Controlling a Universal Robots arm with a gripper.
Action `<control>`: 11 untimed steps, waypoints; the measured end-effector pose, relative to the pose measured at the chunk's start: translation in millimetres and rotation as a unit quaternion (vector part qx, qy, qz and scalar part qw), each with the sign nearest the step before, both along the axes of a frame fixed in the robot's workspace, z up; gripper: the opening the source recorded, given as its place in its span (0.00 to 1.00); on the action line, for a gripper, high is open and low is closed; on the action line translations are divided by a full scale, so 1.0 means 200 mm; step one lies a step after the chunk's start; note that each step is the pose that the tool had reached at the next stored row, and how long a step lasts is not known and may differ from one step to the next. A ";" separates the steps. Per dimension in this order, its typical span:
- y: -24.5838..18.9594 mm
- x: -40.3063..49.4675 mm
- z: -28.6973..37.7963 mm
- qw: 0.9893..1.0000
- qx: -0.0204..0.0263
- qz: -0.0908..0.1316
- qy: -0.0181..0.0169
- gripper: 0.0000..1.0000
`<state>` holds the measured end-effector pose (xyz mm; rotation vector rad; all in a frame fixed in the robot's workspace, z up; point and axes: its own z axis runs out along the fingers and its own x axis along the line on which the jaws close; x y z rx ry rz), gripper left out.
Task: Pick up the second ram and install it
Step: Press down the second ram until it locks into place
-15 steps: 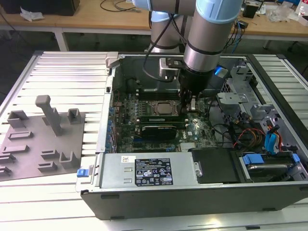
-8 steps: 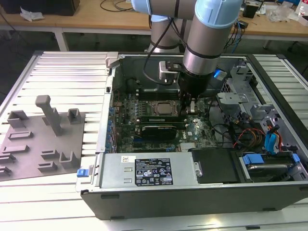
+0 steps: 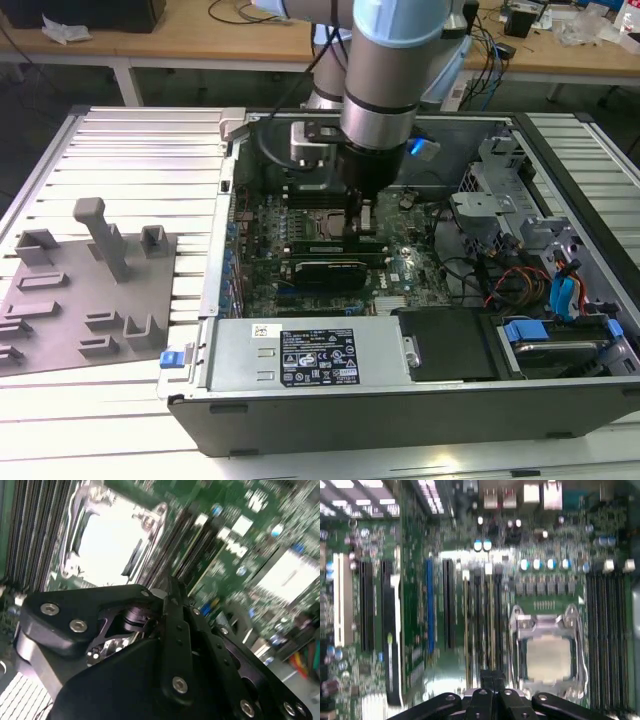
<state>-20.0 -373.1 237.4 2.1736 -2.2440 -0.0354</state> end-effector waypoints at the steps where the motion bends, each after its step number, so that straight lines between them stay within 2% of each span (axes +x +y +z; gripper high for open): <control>1: 0.000 -0.036 -0.001 1.000 0.000 0.000 0.000 0.11; 2: 0.001 -0.057 -0.001 1.000 0.000 0.000 -0.001 0.11; 5: 0.004 -0.192 -0.007 1.000 0.000 0.000 -0.002 0.11; 6: 0.005 -0.223 -0.011 1.000 0.000 0.000 -0.003 0.11; 8: 0.005 -0.253 -0.024 1.000 0.000 0.000 -0.003 0.11; 9: 0.005 -0.258 -0.039 1.000 0.000 0.000 -0.003 0.11; 11: 0.005 -0.260 -0.045 1.000 0.000 0.000 -0.003 0.11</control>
